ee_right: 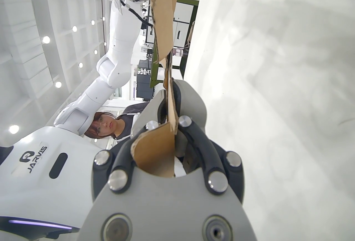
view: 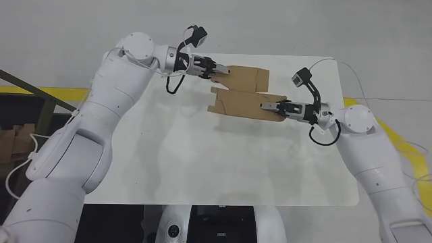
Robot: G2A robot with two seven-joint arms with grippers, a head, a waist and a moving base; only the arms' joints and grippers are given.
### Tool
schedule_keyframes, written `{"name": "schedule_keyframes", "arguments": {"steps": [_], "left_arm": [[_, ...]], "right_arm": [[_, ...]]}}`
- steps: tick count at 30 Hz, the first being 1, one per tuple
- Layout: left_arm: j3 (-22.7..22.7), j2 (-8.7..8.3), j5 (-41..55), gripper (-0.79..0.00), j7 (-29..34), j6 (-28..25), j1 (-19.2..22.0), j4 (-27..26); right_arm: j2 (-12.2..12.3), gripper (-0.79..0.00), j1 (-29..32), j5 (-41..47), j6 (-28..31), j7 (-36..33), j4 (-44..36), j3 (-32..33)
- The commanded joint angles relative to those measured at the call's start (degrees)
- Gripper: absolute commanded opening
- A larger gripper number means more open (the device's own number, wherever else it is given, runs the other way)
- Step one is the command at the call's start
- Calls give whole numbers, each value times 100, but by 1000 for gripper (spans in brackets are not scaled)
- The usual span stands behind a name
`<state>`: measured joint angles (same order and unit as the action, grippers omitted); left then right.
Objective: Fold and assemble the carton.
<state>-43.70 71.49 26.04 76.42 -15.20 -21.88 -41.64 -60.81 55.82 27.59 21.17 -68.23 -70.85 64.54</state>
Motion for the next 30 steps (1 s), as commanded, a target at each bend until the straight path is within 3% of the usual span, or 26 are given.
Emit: {"name": "schedule_keyframes", "arguments": {"steps": [1,26,30], "left_arm": [[-9,3,-26,-560,7,26,-8,-28],[-98,77,-236,-668,-60,262,-32,27],[-115,88,-262,-717,-64,258,-30,39]], "right_arm": [[-3,-785,-3,-26,-18,31,-5,-10],[-11,-785,48,-148,-30,141,-134,8],[-8,-785,68,-157,-31,159,-158,27]]}}
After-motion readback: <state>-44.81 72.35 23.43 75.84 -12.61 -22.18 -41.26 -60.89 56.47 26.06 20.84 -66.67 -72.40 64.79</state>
